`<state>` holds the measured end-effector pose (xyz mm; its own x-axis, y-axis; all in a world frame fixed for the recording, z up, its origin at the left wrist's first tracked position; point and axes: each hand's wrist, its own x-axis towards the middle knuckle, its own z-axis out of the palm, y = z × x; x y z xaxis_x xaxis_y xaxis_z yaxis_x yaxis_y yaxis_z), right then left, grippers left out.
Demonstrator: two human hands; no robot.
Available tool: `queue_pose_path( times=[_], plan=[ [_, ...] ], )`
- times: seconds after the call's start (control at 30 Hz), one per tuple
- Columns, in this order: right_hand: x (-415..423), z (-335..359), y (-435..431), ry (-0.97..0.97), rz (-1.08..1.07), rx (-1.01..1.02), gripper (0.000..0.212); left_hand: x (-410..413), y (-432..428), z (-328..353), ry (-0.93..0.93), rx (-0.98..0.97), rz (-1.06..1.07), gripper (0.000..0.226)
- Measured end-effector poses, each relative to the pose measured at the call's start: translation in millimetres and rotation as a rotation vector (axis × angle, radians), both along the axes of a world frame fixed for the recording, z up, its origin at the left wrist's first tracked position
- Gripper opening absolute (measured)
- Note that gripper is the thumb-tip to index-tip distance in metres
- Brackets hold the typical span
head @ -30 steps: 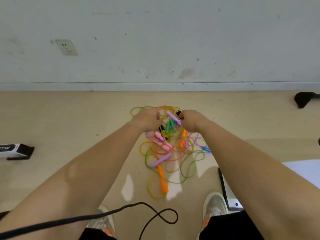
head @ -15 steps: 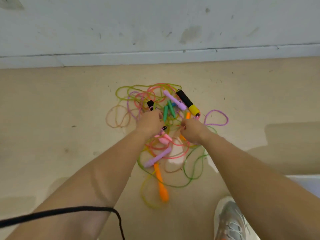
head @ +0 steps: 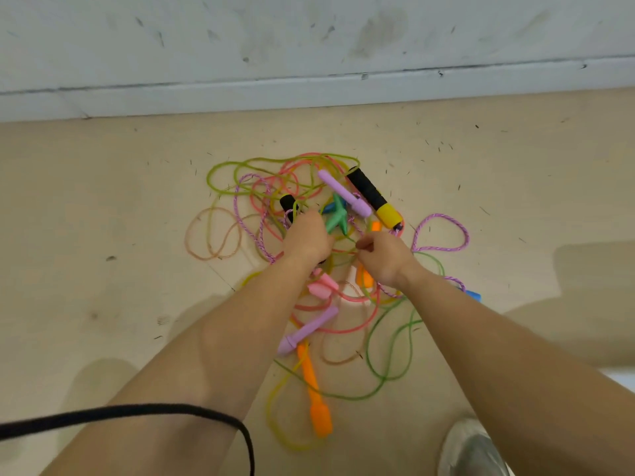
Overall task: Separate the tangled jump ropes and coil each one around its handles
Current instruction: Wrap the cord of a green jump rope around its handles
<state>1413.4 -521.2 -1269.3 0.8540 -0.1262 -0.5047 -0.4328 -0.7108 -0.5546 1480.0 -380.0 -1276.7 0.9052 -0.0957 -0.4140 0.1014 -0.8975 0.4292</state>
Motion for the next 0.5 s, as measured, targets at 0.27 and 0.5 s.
queue_pose_path(
  times=[0.27, 0.5],
  plan=[
    [-21, 81, 20, -0.025, 0.155, 0.148, 0.043, -32, 32, 118, 0.397, -0.906, 0.299, 0.01],
    [-54, 176, 19, -0.133, 0.141, 0.191, 0.021, -50, 83, 249, 0.261, -1.15, 0.462, 0.014]
  ],
)
